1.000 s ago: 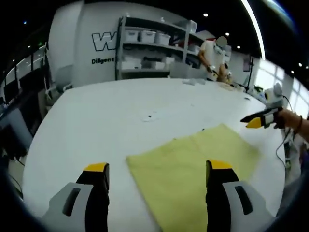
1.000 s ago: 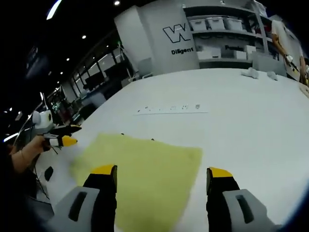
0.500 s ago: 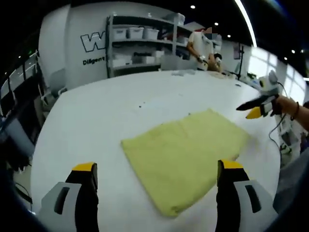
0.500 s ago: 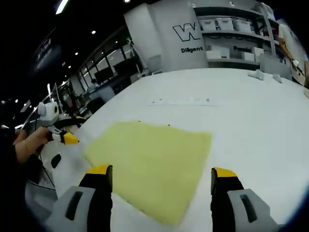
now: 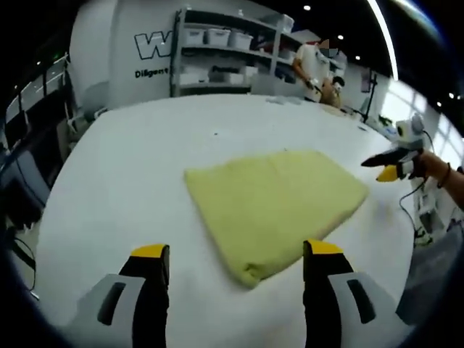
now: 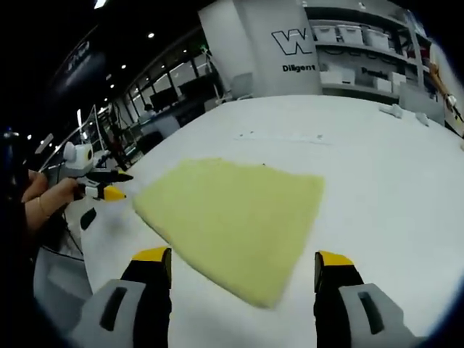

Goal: Fold the garment on the visible template until the final outline fits inside the template.

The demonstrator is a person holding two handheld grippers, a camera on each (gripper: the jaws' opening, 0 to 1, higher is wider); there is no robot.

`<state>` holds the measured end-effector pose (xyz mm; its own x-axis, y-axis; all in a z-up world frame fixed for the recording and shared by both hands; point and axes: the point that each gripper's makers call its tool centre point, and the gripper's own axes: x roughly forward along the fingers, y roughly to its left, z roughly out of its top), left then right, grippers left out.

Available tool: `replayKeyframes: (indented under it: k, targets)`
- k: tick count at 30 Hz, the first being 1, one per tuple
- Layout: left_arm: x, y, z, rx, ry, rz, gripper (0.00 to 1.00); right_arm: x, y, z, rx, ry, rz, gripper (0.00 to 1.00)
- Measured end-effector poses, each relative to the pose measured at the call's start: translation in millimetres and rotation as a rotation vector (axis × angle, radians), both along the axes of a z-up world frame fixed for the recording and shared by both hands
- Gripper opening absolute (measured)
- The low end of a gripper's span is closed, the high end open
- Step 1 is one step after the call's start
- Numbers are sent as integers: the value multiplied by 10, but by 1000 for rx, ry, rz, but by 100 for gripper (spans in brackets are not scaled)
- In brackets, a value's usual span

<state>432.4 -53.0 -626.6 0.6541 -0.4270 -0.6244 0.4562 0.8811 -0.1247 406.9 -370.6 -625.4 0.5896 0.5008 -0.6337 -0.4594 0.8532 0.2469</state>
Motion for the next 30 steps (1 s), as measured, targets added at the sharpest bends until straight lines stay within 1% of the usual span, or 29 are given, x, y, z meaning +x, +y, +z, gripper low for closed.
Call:
replayKeyframes:
  k: [4, 5, 6, 7, 10, 12, 16, 20, 23, 25, 27, 29, 30]
  targets:
    - [-58, 48, -108, -15, 36, 14, 59, -70, -33, -86, -30, 11, 18, 65]
    - [-94, 54, -156, -35, 65, 30, 57, -79, -48, -117, -35, 15, 11, 63]
    - [-108, 63, -181, -43, 76, 40, 53, -92, -60, -134, -40, 17, 14, 59]
    - [-115, 75, -218, -42, 75, 39, 51, -119, -75, -164, -55, 20, 27, 57]
    - [-179, 60, -297, -45, 95, 36, 49, -162, -108, -225, -82, 18, 51, 51]
    - [-202, 56, -340, -49, 101, 37, 47, -214, -120, -273, -103, 24, 82, 46]
    - [-210, 23, -367, -88, 105, 60, 43, -258, -151, -366, -142, 24, 108, 35]
    - [-212, -3, -395, -94, 112, 61, 38, -229, -195, -425, -144, 18, 103, 25]
    - [-225, -34, -394, -92, 107, 42, 29, -205, -233, -444, -142, 11, 88, 18]
    - [-225, -41, -405, -87, 109, 32, 19, -197, -244, -455, -138, 11, 79, 16]
    - [-224, -54, -413, -87, 106, 24, 15, -194, -247, -461, -130, 12, 72, 14]
    - [-235, -81, -441, -94, 119, 19, 12, -191, -242, -461, -119, 11, 63, 12]
    - [-241, -92, -453, -93, 122, 14, 9, -191, -240, -466, -118, 11, 63, 11]
